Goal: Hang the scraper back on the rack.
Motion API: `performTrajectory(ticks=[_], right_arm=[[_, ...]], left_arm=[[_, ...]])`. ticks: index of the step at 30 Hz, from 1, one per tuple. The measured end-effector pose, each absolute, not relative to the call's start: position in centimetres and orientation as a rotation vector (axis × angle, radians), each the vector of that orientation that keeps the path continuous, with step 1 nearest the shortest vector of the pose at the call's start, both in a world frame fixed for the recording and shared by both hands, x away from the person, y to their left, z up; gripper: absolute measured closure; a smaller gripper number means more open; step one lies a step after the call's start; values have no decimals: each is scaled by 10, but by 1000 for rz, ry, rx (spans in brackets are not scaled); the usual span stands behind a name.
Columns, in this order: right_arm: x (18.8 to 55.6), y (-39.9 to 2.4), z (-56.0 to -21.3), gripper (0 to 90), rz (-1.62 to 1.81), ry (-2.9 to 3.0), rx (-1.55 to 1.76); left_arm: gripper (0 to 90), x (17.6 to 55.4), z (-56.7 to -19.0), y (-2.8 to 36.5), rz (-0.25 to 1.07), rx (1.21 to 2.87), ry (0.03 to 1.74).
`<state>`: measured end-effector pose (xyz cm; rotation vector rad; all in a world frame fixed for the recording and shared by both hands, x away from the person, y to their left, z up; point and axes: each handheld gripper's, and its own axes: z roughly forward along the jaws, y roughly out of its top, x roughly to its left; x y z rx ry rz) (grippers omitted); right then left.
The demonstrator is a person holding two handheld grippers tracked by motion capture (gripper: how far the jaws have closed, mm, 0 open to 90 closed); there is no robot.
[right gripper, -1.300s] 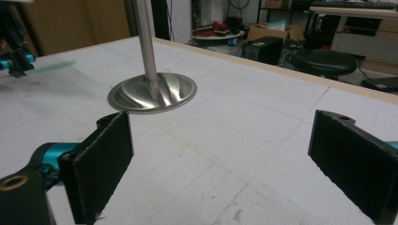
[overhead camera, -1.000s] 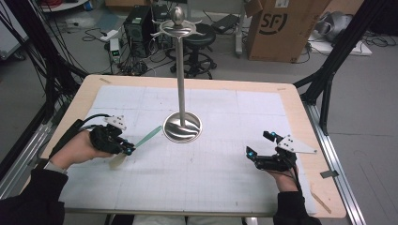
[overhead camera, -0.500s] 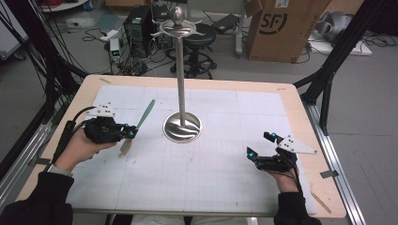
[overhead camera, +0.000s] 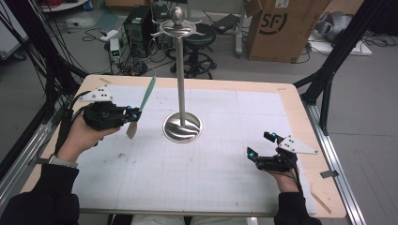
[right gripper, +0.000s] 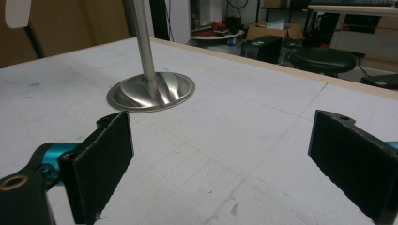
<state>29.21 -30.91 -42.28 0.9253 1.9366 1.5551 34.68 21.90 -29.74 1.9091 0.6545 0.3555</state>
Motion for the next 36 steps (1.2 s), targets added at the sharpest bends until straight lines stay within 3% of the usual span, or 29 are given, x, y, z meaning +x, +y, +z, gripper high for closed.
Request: performTrajectory(ticks=[5, 18, 36], right_arm=[[292, -309, -424, 59, 1559, 1945, 922], [292, -309, -424, 59, 1570, 1951, 916], [292, -308, -424, 59, 1567, 1957, 918]], left_arm=[[804, 352, -278, 210, 447, 1922, 643], [804, 356, -244, 211, 435, 1769, 616], [804, 358, -230, 207, 459, 1699, 585]])
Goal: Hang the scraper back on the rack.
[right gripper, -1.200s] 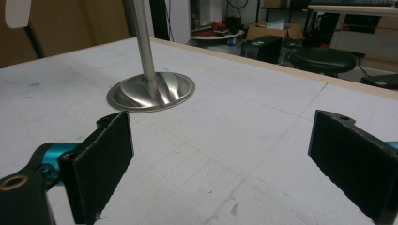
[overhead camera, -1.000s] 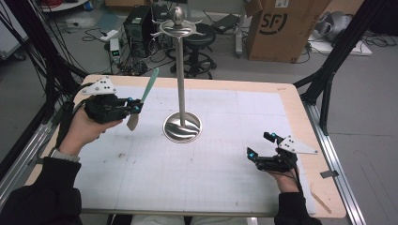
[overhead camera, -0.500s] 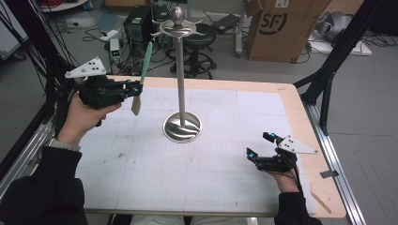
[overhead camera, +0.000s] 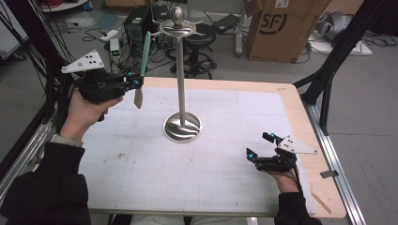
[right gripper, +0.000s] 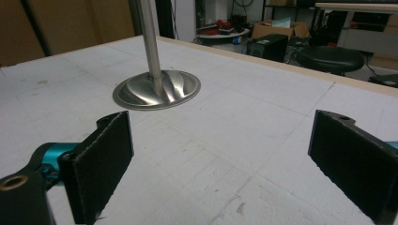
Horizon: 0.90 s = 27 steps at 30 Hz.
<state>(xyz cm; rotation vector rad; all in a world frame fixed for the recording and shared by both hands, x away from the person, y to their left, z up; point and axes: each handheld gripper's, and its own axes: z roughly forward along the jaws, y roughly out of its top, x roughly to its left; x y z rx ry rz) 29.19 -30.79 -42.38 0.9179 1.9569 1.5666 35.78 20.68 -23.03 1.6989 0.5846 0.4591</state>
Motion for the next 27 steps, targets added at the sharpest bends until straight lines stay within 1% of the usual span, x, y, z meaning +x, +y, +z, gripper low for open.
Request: performTrajectory(ticks=[27], right_arm=[[292, -308, -424, 59, 1572, 1958, 915]], left_arm=[[805, 362, -232, 194, 473, 1695, 567]])
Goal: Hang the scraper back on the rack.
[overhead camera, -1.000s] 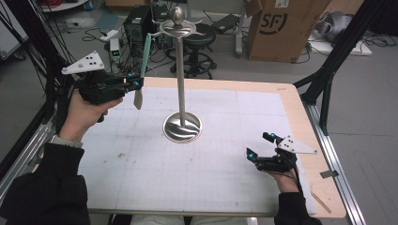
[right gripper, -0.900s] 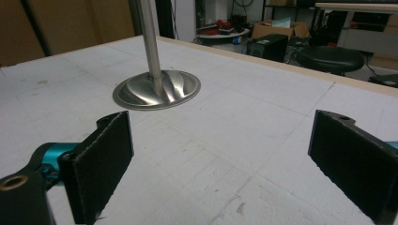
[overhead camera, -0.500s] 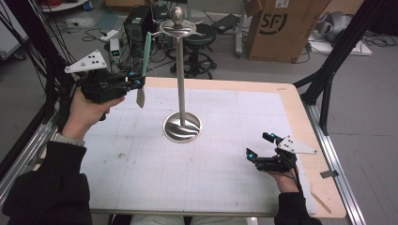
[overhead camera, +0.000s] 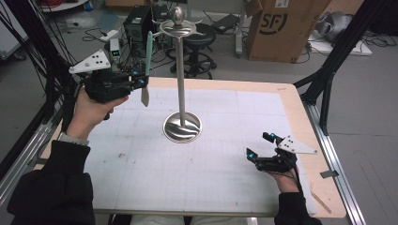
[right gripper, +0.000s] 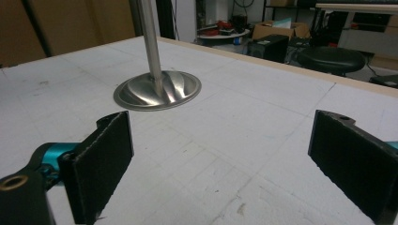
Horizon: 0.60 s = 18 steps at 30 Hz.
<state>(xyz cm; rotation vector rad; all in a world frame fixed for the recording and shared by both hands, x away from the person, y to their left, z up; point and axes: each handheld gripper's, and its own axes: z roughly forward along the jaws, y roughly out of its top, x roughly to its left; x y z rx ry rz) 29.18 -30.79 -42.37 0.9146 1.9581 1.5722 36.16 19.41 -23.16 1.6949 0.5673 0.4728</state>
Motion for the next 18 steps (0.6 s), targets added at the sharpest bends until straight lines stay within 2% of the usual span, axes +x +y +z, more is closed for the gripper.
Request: performTrajectory(ticks=[18], right_arm=[[292, -308, -424, 59, 1572, 1960, 905]], left_arm=[[805, 366, -231, 194, 489, 1675, 574]])
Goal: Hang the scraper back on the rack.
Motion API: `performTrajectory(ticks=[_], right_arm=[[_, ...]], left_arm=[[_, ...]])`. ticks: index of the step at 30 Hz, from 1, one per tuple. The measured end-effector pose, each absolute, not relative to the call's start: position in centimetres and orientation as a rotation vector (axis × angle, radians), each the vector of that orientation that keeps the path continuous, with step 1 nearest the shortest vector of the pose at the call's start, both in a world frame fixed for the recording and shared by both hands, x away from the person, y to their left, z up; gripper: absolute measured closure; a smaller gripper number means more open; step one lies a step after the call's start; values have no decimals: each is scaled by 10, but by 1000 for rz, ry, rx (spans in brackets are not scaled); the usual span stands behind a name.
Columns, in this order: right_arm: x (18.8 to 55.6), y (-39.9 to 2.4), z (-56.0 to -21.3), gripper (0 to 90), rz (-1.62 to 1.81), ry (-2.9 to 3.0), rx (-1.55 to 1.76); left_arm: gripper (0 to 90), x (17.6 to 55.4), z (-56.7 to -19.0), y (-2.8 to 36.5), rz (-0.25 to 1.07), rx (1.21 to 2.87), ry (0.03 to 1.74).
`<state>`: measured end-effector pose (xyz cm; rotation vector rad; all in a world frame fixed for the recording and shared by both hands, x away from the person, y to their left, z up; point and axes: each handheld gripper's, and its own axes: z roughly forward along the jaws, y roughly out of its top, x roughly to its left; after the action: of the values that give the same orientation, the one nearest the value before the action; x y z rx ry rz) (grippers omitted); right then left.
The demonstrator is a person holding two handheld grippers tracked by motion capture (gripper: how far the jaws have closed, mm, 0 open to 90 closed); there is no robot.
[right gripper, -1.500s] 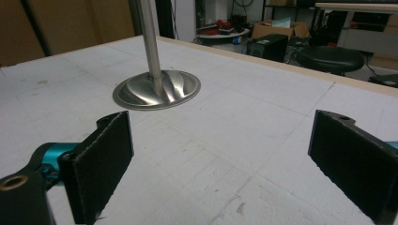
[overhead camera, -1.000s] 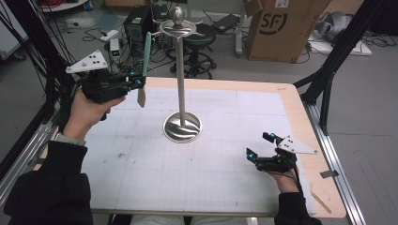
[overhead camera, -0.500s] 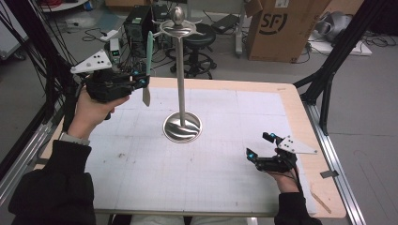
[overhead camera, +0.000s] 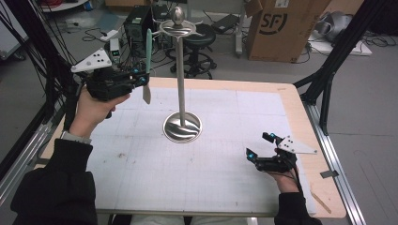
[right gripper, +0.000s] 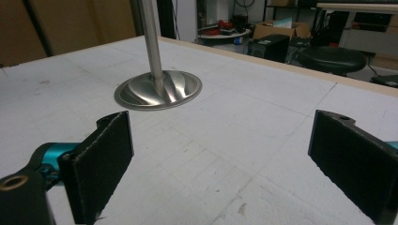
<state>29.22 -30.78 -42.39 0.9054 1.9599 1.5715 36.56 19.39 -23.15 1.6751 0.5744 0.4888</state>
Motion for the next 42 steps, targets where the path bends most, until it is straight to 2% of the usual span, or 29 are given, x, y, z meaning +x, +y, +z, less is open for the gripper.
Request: performTrajectory(ticks=[16, 42], right_arm=[[292, -307, -424, 59, 1570, 1970, 908], [291, -305, -426, 59, 1561, 1992, 902]], left_arm=[[805, 368, -233, 194, 493, 1685, 588], [795, 379, -247, 169, 487, 1667, 586]])
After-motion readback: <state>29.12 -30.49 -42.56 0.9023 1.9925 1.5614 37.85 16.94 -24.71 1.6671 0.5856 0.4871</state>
